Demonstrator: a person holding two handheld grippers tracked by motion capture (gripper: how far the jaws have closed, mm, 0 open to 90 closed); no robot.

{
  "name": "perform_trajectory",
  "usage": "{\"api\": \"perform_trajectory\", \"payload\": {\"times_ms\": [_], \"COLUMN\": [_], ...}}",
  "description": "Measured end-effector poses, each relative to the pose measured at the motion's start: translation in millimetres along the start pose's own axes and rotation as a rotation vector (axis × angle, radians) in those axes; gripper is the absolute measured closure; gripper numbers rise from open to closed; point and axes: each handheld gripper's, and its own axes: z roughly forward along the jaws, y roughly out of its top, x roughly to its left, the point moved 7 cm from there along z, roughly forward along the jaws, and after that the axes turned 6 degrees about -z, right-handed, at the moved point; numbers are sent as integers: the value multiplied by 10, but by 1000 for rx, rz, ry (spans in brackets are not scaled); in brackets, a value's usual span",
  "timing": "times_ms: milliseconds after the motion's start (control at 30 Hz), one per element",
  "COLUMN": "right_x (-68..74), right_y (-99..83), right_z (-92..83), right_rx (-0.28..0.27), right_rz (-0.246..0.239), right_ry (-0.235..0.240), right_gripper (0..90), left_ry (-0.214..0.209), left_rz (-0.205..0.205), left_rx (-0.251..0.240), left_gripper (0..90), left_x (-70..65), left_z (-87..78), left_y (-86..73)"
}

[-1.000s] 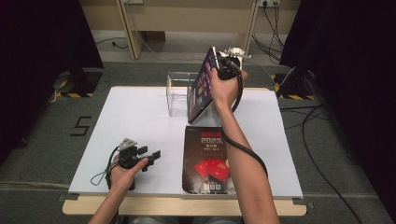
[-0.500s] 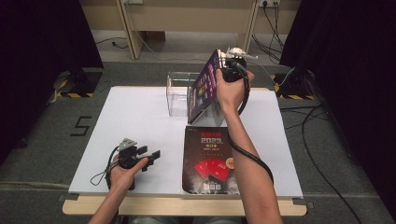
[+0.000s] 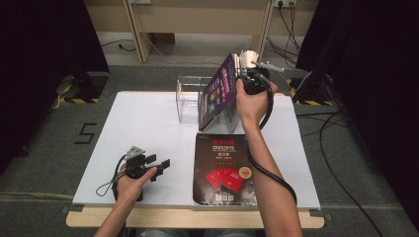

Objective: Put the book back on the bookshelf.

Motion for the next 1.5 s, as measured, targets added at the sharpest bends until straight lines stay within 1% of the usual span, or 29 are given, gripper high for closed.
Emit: {"api": "perform_trajectory", "payload": {"times_ms": [33, 67, 233, 300, 533, 633, 767, 900, 1067, 1267, 1500], "right_x": [-3, -8, -9, -9, 19, 44, 55, 68, 68, 60, 51], "right_y": [-15, -28, -124, -160, -345, -432, -521, -567, -566, -563, -512], "right_z": [-47, -72, -201, -254, -374, -374, -324, -293, -273, -256, -195], "right_rx": [-12, -14, -23, -27, -11, 4, 24, 29, 24, 18, 9], "right_rz": [-5, -11, -15, -18, -29, -39, -45, -45, -43, -53, -60], "right_ry": [6, 4, 42, 49, 74, 80, 78, 74, 72, 64, 53], "right_gripper": [895, 900, 900, 900, 900, 900, 900, 900, 900, 900, 900], "left_ry": [-1, -1, 0, 0, -3, -4, -5, -3, -4, -8, -5], "left_rz": [0, 1, 0, 1, 2, 3, 4, 2, 2, 2, 4], "left_rx": [0, 0, 0, 1, 4, 6, 5, 5, 5, 6, 5], "left_gripper": [295, 294, 294, 295, 295, 295, 295, 295, 295, 296, 295], "left_x": [-1, -1, -1, -6, -21, -26, -27, -17, -20, -30, -15], "left_z": [-2, -3, 0, 1, 15, 21, 20, 20, 19, 26, 21], "left_y": [-1, 0, 0, -3, -15, -19, -20, -20, -20, -23, -20]}}
